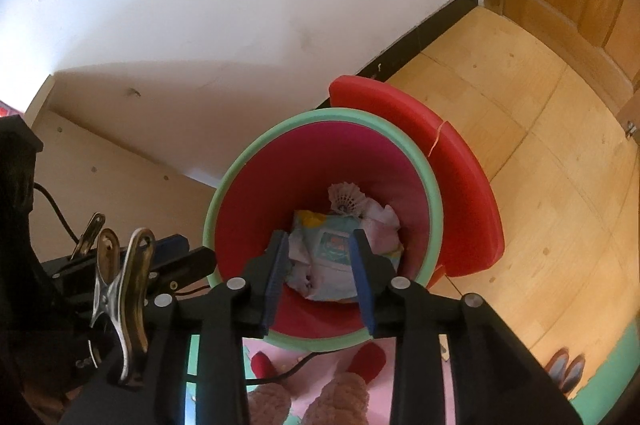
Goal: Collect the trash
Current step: 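Raise both open tools out of the bucket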
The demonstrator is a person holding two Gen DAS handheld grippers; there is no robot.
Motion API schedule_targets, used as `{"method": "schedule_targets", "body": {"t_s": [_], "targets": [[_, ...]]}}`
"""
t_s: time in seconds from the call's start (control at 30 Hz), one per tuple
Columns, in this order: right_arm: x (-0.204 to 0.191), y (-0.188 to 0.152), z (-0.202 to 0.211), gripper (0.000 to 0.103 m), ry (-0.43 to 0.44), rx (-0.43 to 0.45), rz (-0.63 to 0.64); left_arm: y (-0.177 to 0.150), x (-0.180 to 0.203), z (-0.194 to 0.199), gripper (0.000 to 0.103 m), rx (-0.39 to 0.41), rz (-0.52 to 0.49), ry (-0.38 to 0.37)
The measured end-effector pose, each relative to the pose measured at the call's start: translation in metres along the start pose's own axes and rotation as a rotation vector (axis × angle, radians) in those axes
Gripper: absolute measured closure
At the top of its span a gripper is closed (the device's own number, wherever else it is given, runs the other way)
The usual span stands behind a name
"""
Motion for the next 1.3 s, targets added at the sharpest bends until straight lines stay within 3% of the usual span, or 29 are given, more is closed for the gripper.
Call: {"method": "schedule_targets", "body": {"t_s": [0.77,1.3], "targets": [[-0.017,-0.016,0.071,0.070,-0.005,0.088,-0.028,-0.032,0.024,0.063,0.072,0.055,-0.037,-0.069],[-0.061,-0.036,0.179,0.070,-0.006,0.252,-0.025,-0.076,0.027,0.169,0.072,0.162,-0.041,-0.134]]}}
Point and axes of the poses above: each gripper's, at about its wrist camera, not at the fingertips, and z roughly against the way its jaws point, x to its right, y to its top, the point moved 6 cm from there along -z, roughly the way its jaws point, and after that the axes turned 8 degrees about -y, right-handed, at the moved point
